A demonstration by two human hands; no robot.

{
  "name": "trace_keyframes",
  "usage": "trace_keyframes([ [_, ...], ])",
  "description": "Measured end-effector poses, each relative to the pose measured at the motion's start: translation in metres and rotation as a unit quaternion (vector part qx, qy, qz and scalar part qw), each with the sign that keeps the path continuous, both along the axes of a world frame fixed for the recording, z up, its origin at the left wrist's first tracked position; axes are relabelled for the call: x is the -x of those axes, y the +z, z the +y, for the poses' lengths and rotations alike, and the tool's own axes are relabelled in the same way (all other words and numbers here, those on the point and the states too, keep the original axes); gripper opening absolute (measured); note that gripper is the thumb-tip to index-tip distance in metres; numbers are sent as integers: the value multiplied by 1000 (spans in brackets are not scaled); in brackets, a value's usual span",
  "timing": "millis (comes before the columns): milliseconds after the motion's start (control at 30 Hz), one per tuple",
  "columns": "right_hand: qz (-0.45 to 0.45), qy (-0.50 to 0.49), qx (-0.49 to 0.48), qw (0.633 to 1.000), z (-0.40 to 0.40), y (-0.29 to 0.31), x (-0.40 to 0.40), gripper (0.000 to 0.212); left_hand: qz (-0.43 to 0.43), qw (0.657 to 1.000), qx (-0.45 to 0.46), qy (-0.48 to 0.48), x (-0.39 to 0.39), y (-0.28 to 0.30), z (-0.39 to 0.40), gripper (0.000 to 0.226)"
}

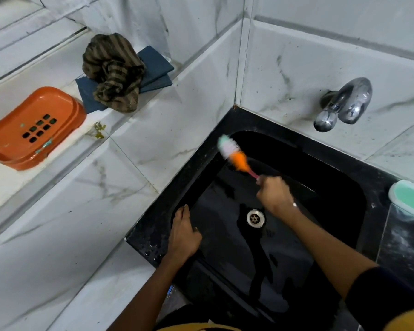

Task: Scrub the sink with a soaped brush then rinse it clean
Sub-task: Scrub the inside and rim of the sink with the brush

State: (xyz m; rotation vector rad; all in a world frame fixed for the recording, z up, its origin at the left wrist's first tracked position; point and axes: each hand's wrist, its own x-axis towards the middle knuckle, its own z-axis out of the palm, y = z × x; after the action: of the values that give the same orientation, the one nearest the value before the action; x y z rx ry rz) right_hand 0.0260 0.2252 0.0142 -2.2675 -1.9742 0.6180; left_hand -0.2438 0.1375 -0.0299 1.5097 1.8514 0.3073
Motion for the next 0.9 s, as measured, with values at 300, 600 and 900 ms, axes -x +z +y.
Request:
trace_keyframes([
  [300,61,-191,-26,979,32,5,-22,23,8,1000,-4,-14,-2,3,5,86],
  [600,120,-292,-21,949,20,1,-17,27,32,999,-14,-33,-6,3,21,87],
  [900,191,-347,-27,918,6,-8,7,21,49,994,-55,-81,-8,11,38,84],
])
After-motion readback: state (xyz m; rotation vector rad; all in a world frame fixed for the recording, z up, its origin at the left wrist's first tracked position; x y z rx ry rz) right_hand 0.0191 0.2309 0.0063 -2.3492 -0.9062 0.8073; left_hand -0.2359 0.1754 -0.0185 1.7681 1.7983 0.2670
